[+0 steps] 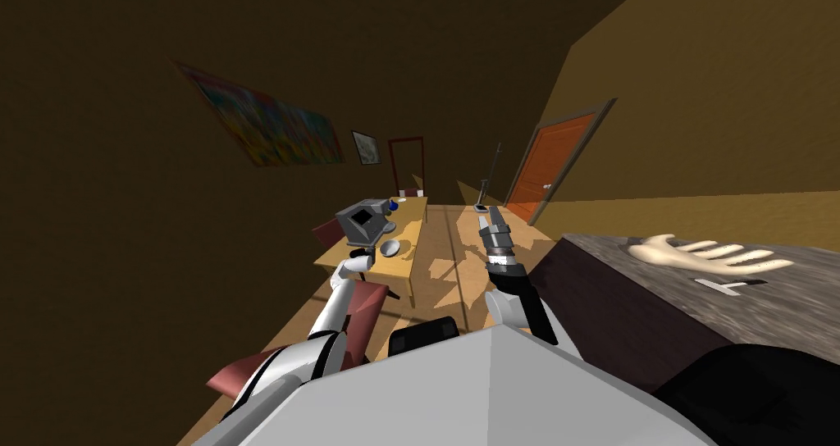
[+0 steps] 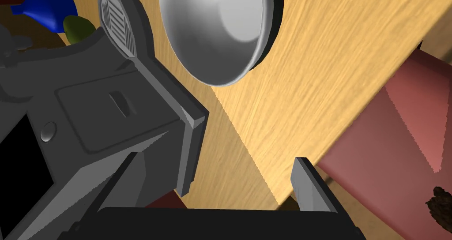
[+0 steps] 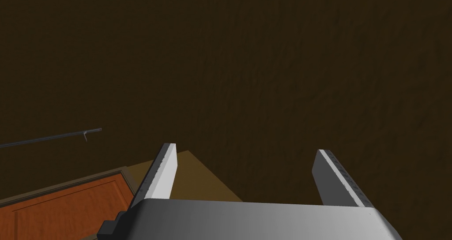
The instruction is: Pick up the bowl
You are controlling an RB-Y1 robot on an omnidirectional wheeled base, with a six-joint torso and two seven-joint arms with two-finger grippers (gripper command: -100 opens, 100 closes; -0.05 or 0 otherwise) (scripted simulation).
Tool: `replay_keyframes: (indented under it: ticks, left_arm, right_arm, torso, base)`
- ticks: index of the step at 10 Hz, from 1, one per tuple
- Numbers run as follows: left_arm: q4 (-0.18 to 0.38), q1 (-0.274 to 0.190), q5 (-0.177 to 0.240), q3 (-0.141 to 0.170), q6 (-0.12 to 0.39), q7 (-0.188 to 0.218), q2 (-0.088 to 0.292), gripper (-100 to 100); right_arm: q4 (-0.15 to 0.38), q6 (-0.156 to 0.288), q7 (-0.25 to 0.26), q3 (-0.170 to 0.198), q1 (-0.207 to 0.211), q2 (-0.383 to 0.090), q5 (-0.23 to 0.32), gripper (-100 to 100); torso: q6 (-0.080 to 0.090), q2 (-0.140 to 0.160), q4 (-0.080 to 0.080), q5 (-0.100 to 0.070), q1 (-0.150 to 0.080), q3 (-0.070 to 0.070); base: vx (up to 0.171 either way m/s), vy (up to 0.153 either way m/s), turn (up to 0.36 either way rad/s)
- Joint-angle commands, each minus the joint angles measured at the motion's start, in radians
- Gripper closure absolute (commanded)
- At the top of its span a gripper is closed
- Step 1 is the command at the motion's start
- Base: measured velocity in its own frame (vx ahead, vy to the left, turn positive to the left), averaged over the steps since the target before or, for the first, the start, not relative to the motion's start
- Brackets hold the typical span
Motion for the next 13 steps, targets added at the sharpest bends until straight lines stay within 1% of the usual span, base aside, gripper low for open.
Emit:
replay_keyframes:
  ticks: [1, 2, 3, 4, 5, 7, 8, 11, 13]
  left_arm:
    - [0.046, -0.026, 0.000, 0.008, 0.049, 0.005, -0.001, -100]
    - [0.046, -0.026, 0.000, 0.008, 0.049, 0.005, -0.001, -100]
    - [0.088, -0.050, 0.000, 0.016, 0.085, 0.010, -0.002, -100]
    - [0.088, -0.050, 0.000, 0.016, 0.085, 0.010, -0.002, -100]
    - [0.128, -0.072, 0.000, 0.022, 0.120, 0.014, -0.001, -100]
    - [0.190, -0.111, 0.000, 0.035, 0.178, 0.022, 0.002, -100]
    - [0.201, -0.111, 0.000, 0.035, 0.183, 0.022, 0.002, -100]
    - [0.287, -0.153, -0.001, 0.050, 0.260, 0.032, 0.016, -100]
    - [0.330, -0.167, 0.000, 0.057, 0.298, 0.037, 0.027, -100]
  right_arm:
    - [0.000, 0.000, 0.000, 0.000, 0.000, 0.000, 0.000, 0]
    - [0.000, 0.000, 0.000, 0.000, 0.000, 0.000, 0.000, 0]
    - [0.000, 0.000, 0.000, 0.000, 0.000, 0.000, 0.000, 0]
    - [0.000, 0.000, 0.000, 0.000, 0.000, 0.000, 0.000, 0]
    - [0.000, 0.000, 0.000, 0.000, 0.000, 0.000, 0.000, 0]
    - [0.000, 0.000, 0.000, 0.000, 0.000, 0.000, 0.000, 0]
    - [0.000, 0.000, 0.000, 0.000, 0.000, 0.000, 0.000, 0]
    - [0.000, 0.000, 0.000, 0.000, 0.000, 0.000, 0.000, 0]
    - [0.000, 0.000, 0.000, 0.000, 0.000, 0.000, 0.000, 0]
  torso:
    - [0.000, 0.000, 0.000, 0.000, 0.000, 0.000]
    - [0.000, 0.000, 0.000, 0.000, -0.001, 0.000]
    - [0.000, 0.000, 0.000, 0.000, 0.000, 0.000]
    - [0.000, -0.001, 0.000, 0.000, 0.000, -0.001]
    - [0.000, 0.000, 0.000, 0.000, 0.001, 0.000]
    - [0.000, -0.003, 0.000, 0.000, 0.000, -0.002]
    - [0.000, -0.004, -0.001, 0.000, -0.001, -0.003]
    - [0.000, 0.000, 0.000, 0.000, -0.001, 0.000]
    - [0.000, -0.002, 0.000, 0.000, 0.000, -0.001]
  base:
    - [0.069, -0.052, -0.031]
    - [0.070, -0.039, -0.010]
    - [0.105, -0.042, -0.023]
    - [0.078, -0.035, -0.011]
    - [0.079, -0.045, -0.024]
    - [0.146, -0.052, -0.033]
    - [0.095, -0.052, -0.007]
    - [0.087, -0.059, -0.023]
    - [0.101, -0.037, -0.023]
